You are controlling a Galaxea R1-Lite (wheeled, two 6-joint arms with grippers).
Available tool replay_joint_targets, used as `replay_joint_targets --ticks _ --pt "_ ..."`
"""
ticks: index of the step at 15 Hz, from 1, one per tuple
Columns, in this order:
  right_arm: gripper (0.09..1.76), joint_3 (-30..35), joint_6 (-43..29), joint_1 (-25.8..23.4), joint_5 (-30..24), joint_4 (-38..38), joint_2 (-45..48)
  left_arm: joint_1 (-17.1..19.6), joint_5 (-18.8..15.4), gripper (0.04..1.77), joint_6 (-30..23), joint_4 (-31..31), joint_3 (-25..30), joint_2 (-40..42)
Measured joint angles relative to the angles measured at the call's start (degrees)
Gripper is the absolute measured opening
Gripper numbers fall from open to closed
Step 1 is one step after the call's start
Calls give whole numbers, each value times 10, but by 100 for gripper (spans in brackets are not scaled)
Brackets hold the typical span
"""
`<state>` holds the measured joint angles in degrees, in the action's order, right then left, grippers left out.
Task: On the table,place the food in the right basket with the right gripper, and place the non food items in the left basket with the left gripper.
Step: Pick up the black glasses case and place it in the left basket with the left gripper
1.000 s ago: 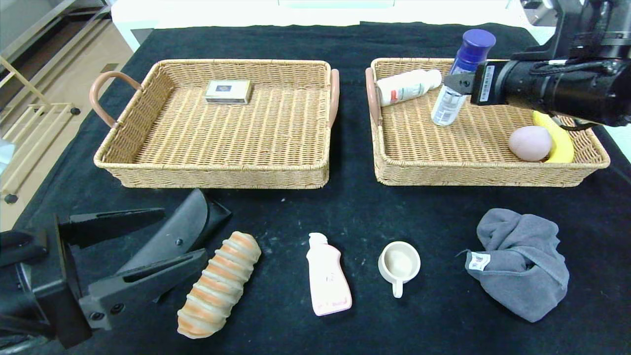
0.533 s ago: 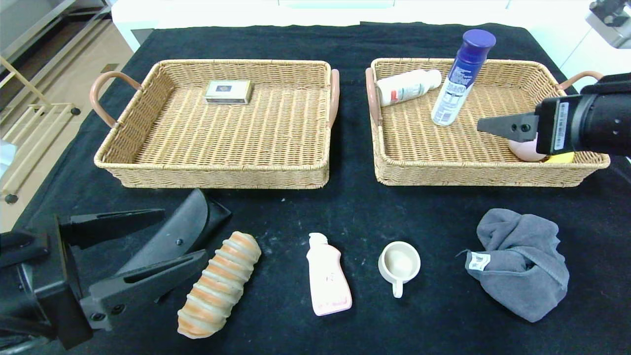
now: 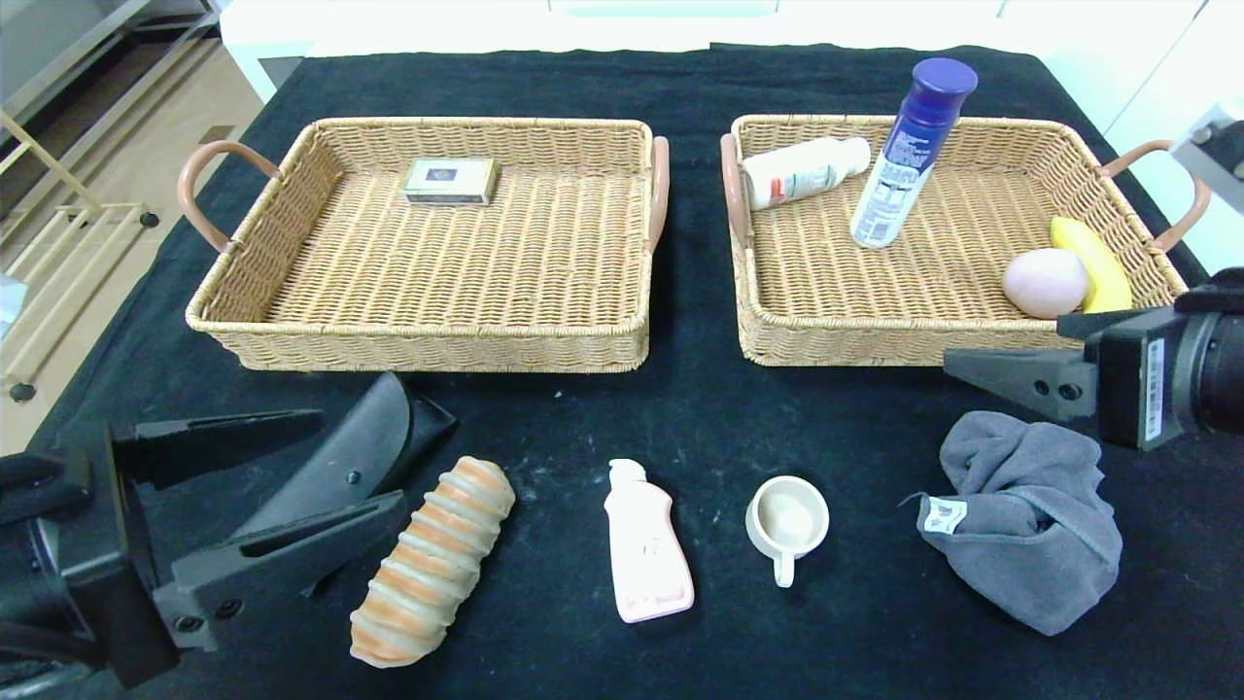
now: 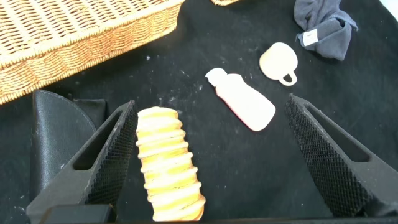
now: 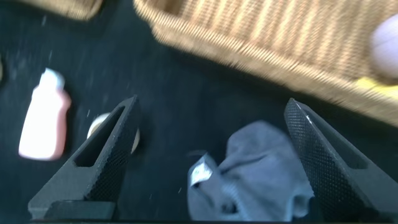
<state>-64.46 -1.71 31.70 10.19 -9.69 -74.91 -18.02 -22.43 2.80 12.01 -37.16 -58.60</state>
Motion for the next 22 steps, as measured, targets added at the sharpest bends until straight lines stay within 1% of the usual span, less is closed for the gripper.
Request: replay_joint_targets --ticks 4,8,12,19,20,22 --pt "170 43 1 24 -25 18 9 1 0 172 1 -5 0 0" --pt "170 71 2 53 -29 37 12 1 0 172 0 -6 0 -2" --pt "170 81 3 86 -28 42 10 2 0 172 1 -8 0 -5" --pt "170 82 3 126 -26 49 9 1 0 172 1 -8 1 -11" --pt "170 85 4 133 -26 66 8 1 0 172 1 -7 0 -11" --pt "170 104 7 145 -43 134 2 2 1 172 0 -7 0 -11"
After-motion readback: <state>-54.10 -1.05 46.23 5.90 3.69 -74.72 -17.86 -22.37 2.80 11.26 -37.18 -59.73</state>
